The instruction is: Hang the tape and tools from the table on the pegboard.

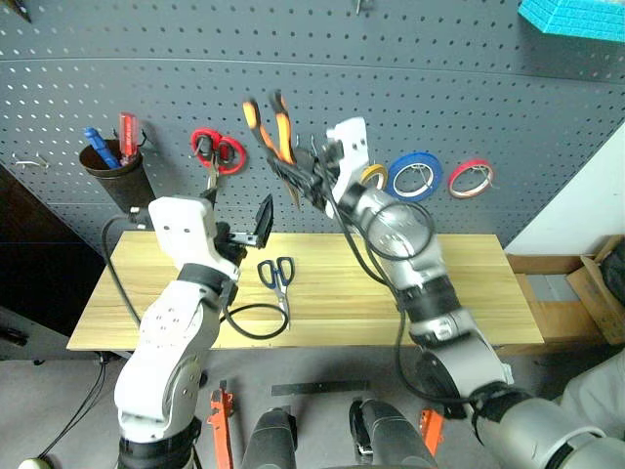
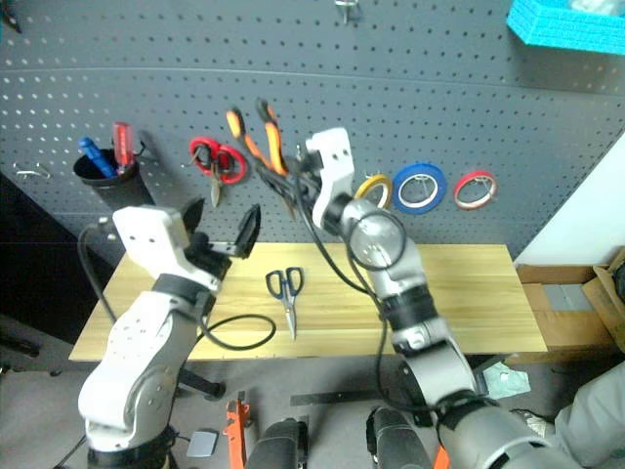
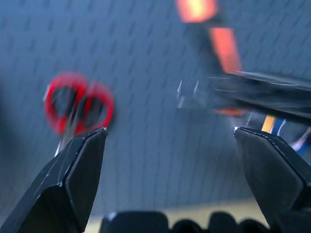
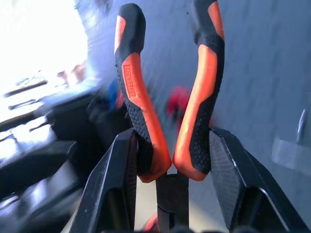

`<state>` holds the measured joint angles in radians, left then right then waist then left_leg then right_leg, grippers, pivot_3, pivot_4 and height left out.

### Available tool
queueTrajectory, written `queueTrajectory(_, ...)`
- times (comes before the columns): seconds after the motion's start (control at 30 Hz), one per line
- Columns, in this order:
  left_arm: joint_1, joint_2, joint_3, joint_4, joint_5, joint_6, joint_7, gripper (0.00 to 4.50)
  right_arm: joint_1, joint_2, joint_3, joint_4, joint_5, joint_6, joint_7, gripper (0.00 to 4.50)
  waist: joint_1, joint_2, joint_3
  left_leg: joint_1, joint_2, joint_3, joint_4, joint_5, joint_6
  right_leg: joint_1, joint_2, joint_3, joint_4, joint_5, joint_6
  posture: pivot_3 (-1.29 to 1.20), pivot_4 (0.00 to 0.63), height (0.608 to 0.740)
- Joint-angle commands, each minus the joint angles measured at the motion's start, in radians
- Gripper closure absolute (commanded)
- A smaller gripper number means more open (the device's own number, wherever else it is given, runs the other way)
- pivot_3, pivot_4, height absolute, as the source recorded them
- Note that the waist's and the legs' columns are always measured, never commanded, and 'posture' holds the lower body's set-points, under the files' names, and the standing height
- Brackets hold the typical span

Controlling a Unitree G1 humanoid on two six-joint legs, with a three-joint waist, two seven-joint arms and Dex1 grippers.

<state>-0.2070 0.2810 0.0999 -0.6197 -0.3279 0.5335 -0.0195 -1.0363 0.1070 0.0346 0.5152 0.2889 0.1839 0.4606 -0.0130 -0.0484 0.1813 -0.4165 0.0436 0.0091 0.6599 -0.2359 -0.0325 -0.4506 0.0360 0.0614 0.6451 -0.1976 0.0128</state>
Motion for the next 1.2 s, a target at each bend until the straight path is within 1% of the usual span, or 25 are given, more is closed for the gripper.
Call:
queueTrajectory(0.03,-0.062,0.016,0.016,0.085,0.033,-0.031,-0.023,0.0,-0.144,0.005,-0.071,0.247,-0.035,-0.236,-0.058,2.8,0.011,-0.001,-0.001,0.0,0.0,0.0,0.0,0.0,0.0,0.0,0.0,0.0,0.0,0.001,-0.001,0.16,0.076,0.74)
queueTrajectory(0.2,-0.164,0.019,0.017,0.198,0.053,-0.059,-0.054,0.0,-0.287,0.005,-0.112,0.508,-0.073,-0.408,-0.129,2.8,0.023,-0.001,-0.001,-0.002,0.001,0.002,-0.001,0.0,0.0,-0.002,0.0,0.001,-0.001,0.002,-0.004,0.18,0.106,0.74)
queueTrajectory(0.3,-0.209,0.02,0.015,0.237,0.057,-0.06,-0.076,0.0,-0.334,0.001,-0.125,0.588,-0.094,-0.468,-0.165,2.8,0.034,0.0,0.001,-0.003,0.001,0.003,-0.001,0.0,0.0,-0.003,0.0,0.002,0.0,0.003,-0.004,0.19,0.15,0.74)
queueTrajectory(0.37,-0.219,0.019,0.014,0.245,0.057,-0.059,-0.089,0.0,-0.355,-0.004,-0.134,0.625,-0.1,-0.489,-0.186,2.8,0.035,0.001,0.002,-0.003,0.001,0.003,-0.001,0.0,0.0,-0.004,0.0,0.002,0.0,0.002,-0.004,0.19,0.158,0.74)
queueTrajectory(0.4,-0.214,0.017,0.012,0.247,0.056,-0.053,-0.096,0.0,-0.372,-0.011,-0.139,0.648,-0.106,-0.494,-0.198,2.8,0.035,0.001,0.005,-0.003,0.001,0.003,-0.001,0.0,0.0,-0.004,0.0,0.002,0.0,0.002,-0.004,0.18,0.181,0.74)
queueTrajectory(0.5,-0.18,0.004,0.003,0.222,0.048,-0.028,-0.106,0.0,-0.415,-0.034,-0.158,0.698,-0.121,-0.5,-0.232,2.8,0.036,0.004,0.016,-0.002,0.002,0.003,-0.001,0.0,0.0,-0.004,0.0,0.002,0.0,0.002,-0.005,0.18,0.214,0.74)
queueTrajectory(0.6,-0.135,-0.013,-0.01,0.17,0.041,0.003,-0.101,0.0,-0.437,-0.049,-0.167,0.728,-0.133,-0.492,-0.246,2.8,0.036,0.007,0.028,-0.002,0.002,0.002,-0.001,0.0,0.0,-0.003,0.0,0.002,0.001,0.002,-0.005,0.17,0.238,0.74)
queueTrajectory(0.73,-0.103,-0.032,-0.02,0.115,0.038,0.043,-0.09,0.0,-0.449,-0.053,-0.177,0.757,-0.144,-0.464,-0.254,2.8,0.04,0.008,0.045,-0.002,0.002,-0.001,-0.001,0.0,0.0,-0.003,0.0,0.0,0.001,0.001,-0.005,0.18,0.254,0.74)
queueTrajectory(1.07,-0.054,-0.038,-0.005,0.022,0.03,0.124,-0.077,0.0,-0.475,-0.064,-0.2,0.785,-0.165,-0.457,-0.27,2.8,0.04,0.012,0.062,-0.001,0.001,-0.003,0.001,0.001,0.002,-0.001,0.0,-0.001,0.002,-0.001,-0.001,0.2,0.266,0.74)
queueTrajectory(1.2,-0.035,-0.038,0.005,0.009,0.027,0.133,-0.081,0.0,-0.504,-0.076,-0.222,0.779,-0.156,-0.478,-0.292,2.8,0.04,0.014,0.069,-0.001,0.001,-0.005,0.001,0.002,0.003,0.0,0.0,-0.001,0.002,-0.001,-0.002,0.2,0.258,0.74)
